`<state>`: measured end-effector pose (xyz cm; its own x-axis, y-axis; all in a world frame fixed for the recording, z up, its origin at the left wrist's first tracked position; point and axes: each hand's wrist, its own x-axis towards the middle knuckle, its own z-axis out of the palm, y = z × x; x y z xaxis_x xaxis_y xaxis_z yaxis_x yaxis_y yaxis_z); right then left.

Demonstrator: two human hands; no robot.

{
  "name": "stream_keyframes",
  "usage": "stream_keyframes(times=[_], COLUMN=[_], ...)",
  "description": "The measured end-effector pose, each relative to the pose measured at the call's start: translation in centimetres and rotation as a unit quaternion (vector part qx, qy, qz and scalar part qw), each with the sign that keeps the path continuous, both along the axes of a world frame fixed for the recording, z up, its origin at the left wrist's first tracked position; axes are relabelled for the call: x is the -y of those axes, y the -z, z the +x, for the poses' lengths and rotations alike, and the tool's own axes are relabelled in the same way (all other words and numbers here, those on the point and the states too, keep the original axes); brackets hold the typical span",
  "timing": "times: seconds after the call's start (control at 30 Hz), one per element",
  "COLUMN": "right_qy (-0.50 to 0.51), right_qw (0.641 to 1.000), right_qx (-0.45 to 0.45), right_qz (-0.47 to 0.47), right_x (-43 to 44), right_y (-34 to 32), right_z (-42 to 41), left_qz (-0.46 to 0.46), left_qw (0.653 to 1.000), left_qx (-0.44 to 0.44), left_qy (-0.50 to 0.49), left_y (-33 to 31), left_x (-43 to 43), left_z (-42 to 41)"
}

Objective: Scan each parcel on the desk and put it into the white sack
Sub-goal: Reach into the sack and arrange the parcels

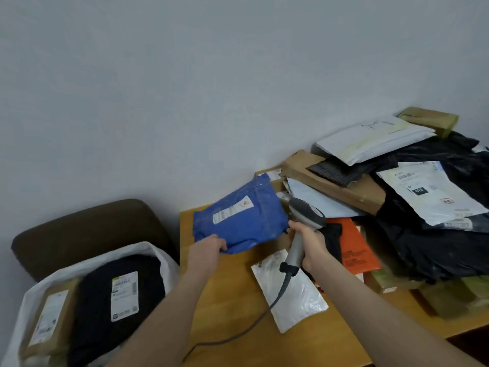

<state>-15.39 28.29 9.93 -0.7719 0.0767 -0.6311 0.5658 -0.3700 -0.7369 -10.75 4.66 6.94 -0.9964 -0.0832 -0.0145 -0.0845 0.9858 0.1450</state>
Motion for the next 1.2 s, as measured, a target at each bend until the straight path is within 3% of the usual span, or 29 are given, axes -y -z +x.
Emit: stream_keyframes(times=[0.17,0.27,0.33,0.47,0.57,0.7,0.9,1.0,1.2], right_qy=[-0.031,-0.061,-0.081,-0.110,-0.130,-0.165,-0.170,-0.171,-0.156], right_qw=[0.999,0.996,0.994,0.991,0.985,0.971,0.968,0.969,0.976], right_qx=[0.027,0.046,0.044,0.032,0.029,0.050,0.065,0.073,0.066], right_qz=[0.021,0.047,0.057,0.069,0.109,0.168,0.172,0.162,0.140], right_x=[1.6,2.8,3.9,7.1,9.0,10.3,10.9,11.0,10.7], right_y=[1.6,2.5,2.7,3.5,4.7,6.5,7.5,7.5,7.0], right_z=[0.9,1.2,1.1,0.9,0.5,-0.2,-1.0,-1.0,-1.4], left_qz=[-0.060,-0.002,0.071,0.197,0.304,0.520,0.564,0.529,0.308], left_qw=[0.988,0.970,0.966,0.946,0.899,0.749,0.690,0.725,0.857], left_qx=[0.143,0.241,0.242,0.147,0.128,0.150,0.123,0.116,0.108], left_qy=[0.012,-0.022,-0.055,-0.210,-0.287,-0.383,-0.435,-0.425,-0.400], left_y=[4.2,6.3,7.4,8.2,8.9,10.7,12.4,12.5,10.7], left_x=[0.9,2.9,4.2,7.1,8.8,9.2,9.7,9.8,9.9], left_z=[1.7,1.8,2.0,1.5,1.4,1.5,0.3,-0.5,-2.0])
